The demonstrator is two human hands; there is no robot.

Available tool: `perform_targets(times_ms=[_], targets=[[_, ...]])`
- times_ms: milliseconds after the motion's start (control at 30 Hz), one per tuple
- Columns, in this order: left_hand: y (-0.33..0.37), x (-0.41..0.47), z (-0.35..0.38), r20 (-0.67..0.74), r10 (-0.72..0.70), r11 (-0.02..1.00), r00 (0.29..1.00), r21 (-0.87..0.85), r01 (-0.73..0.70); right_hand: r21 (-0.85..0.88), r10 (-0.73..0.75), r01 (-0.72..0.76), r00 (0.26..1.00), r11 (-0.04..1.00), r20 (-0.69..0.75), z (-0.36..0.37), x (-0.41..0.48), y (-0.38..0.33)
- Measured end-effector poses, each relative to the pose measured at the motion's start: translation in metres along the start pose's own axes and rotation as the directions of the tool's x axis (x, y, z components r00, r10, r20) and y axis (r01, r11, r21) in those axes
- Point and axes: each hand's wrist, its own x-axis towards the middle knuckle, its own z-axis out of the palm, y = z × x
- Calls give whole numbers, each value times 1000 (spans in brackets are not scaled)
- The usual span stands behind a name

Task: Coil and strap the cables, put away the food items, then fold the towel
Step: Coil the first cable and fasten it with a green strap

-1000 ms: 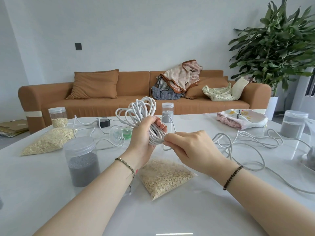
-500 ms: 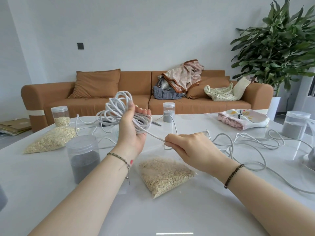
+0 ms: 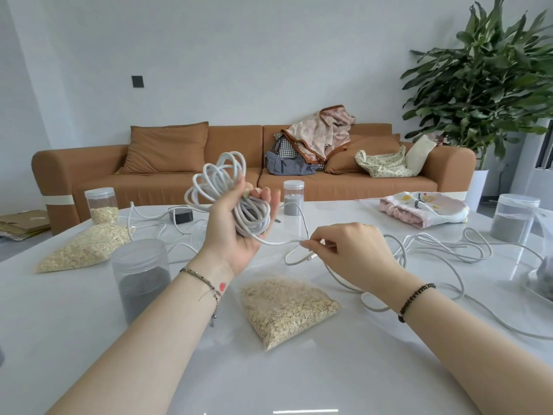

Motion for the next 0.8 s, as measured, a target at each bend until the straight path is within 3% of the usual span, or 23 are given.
perform_targets(times_ms=[133,233,367,533,800], targets=[[-11,-3,-3,83,-176,945,981,295,144,-35,140,-140,990,990,25,-4,2,-2],[-22,-4,-5,27,-232,859,972,475,192,-68,181,-181,983,981,-16,-6,2,-2],[-30,-4,-7,-83,-237,810,968,534,244,-92,173,-184,978,979,-115,-8,1,-2],[-31,-4,-9,-83,-288,777,954,562,283,-94,105,-130,965,987,-239,-4,0,0],[-37,-7,-10,-71,-340,651,938,702,290,-54,109,-124,970,991,-218,-5,0,-1]])
